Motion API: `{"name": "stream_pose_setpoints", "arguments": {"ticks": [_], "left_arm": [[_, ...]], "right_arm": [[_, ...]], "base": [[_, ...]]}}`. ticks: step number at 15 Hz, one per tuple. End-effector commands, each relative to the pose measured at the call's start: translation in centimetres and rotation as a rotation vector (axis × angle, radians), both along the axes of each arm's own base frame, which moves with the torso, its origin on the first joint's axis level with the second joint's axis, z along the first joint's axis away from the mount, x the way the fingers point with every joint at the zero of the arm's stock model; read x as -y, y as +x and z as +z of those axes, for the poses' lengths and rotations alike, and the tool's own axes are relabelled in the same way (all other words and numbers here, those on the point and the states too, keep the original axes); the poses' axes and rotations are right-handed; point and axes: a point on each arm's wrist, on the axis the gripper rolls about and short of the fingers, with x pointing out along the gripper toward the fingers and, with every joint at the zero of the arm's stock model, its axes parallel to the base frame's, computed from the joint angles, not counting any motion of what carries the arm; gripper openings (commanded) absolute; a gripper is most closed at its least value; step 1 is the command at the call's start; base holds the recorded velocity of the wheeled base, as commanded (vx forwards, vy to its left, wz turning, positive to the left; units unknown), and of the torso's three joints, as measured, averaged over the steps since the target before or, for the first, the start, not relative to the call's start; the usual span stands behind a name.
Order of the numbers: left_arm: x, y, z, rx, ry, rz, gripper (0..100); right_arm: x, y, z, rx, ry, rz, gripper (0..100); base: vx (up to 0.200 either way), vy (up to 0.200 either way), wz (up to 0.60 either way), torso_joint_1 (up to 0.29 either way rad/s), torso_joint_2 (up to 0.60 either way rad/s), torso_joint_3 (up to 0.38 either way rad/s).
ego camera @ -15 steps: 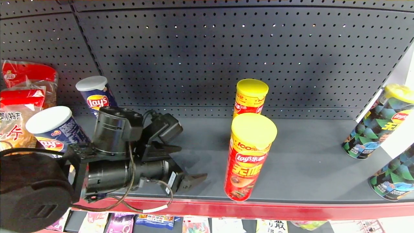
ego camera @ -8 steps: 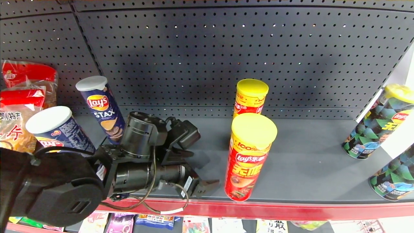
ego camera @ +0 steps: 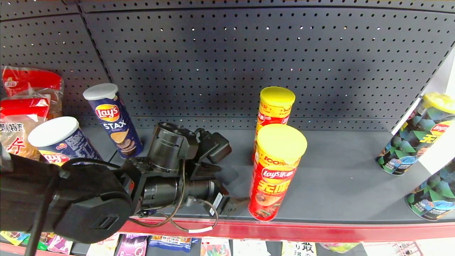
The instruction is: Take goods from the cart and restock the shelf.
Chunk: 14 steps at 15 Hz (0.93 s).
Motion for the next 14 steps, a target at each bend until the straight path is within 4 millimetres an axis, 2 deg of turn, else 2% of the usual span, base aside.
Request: {"name": "stream_pose_setpoints", "arguments": {"ticks": [1,6,8,11,12,14], "left_arm": [[0.0,0.0,0.1,0.002,-0.002,-0.001,100],[-0.3,-0.3,-0.1,-0.007,0.004,0.003,100],[-2.0,-1.2,0.6,0.004,-0.002,0.025,100],[-7.3,-4.9,3.4,0.083,-0.06,0.107,100],[-8.3,-5.6,3.9,0.103,-0.075,0.124,100],[-12.1,-9.4,6.5,0.205,-0.152,0.177,100]], "right_arm": [[0.0,0.0,0.0,0.001,0.0,0.0,100],[0.0,0.0,0.0,0.001,0.0,0.0,100],[0.0,0.0,0.0,0.001,0.001,0.0,100],[0.0,0.0,0.0,0.001,0.0,0.0,100],[0.0,0.0,0.0,0.001,0.0,0.0,100],[0.0,0.0,0.0,0.001,0.0,0.0,100]], "base": [[0.0,0.0,0.0,0.0,0.0,0.0],[0.0,0.0,0.0,0.0,0.0,0.0],[0.0,0.0,0.0,0.0,0.0,0.0],[0.0,0.0,0.0,0.0,0.0,0.0],[0.0,0.0,0.0,0.0,0.0,0.0],[0.0,0.0,0.0,0.0,0.0,0.0]]}}
